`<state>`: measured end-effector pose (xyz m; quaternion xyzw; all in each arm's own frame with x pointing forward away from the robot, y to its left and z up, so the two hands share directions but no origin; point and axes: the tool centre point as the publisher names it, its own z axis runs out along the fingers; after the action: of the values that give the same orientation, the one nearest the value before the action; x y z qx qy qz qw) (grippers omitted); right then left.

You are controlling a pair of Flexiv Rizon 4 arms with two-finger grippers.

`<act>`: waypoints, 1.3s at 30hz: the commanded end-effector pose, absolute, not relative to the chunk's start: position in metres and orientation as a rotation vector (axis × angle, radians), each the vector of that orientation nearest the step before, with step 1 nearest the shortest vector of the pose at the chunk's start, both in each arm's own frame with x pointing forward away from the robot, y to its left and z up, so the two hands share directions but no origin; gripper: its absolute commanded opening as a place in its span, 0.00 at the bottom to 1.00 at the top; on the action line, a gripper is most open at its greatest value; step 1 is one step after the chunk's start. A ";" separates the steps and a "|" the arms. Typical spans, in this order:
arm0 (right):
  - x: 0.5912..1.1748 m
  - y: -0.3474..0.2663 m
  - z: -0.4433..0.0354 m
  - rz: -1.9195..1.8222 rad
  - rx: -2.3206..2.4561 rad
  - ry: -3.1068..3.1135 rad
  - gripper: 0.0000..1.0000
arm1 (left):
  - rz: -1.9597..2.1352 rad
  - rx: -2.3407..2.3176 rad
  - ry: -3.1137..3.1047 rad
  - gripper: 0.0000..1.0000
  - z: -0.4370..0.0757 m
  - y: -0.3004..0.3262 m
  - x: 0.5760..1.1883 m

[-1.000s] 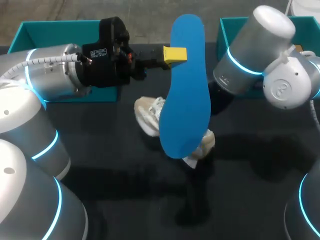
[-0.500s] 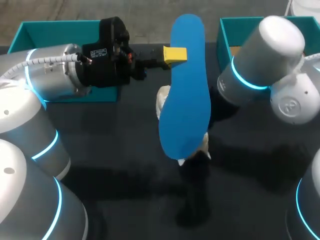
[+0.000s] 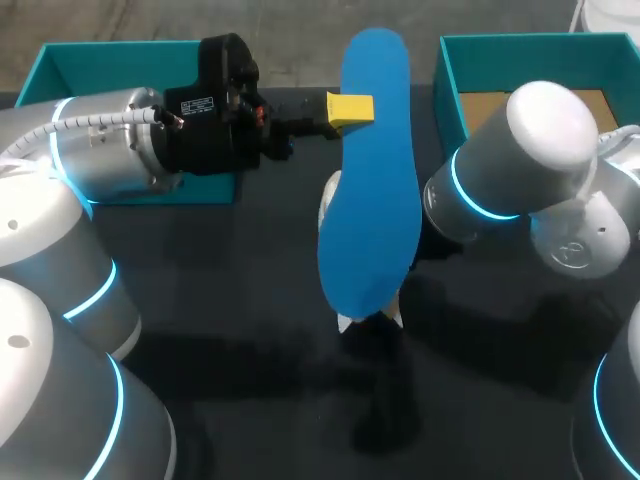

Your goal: Take the shoe out of the shoebox, open the shoe tongue, remove and reinsert the insole, then place the shoe into the shoebox

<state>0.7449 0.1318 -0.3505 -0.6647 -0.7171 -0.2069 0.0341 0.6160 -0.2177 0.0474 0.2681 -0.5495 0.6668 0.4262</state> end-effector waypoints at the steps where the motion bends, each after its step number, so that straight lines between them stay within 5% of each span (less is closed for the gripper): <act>1: 0.748 0.135 -0.354 -0.639 -2.003 -2.213 0.00 | 1.669 0.671 -1.371 0.00 0.047 -0.219 0.616; 37: 0.725 0.160 -0.399 -0.633 -1.998 -2.135 0.00 | 1.669 0.671 -1.371 0.00 0.047 -0.219 0.616; 39: 0.725 0.160 -0.399 -0.632 -1.998 -2.132 0.41 | 1.669 0.671 -1.371 0.00 0.047 -0.219 0.616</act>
<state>0.7253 0.1569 -0.3974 -0.6656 -0.7117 -0.2111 0.0770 0.6160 -0.2177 0.0474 0.2681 -0.5495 0.6668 0.4262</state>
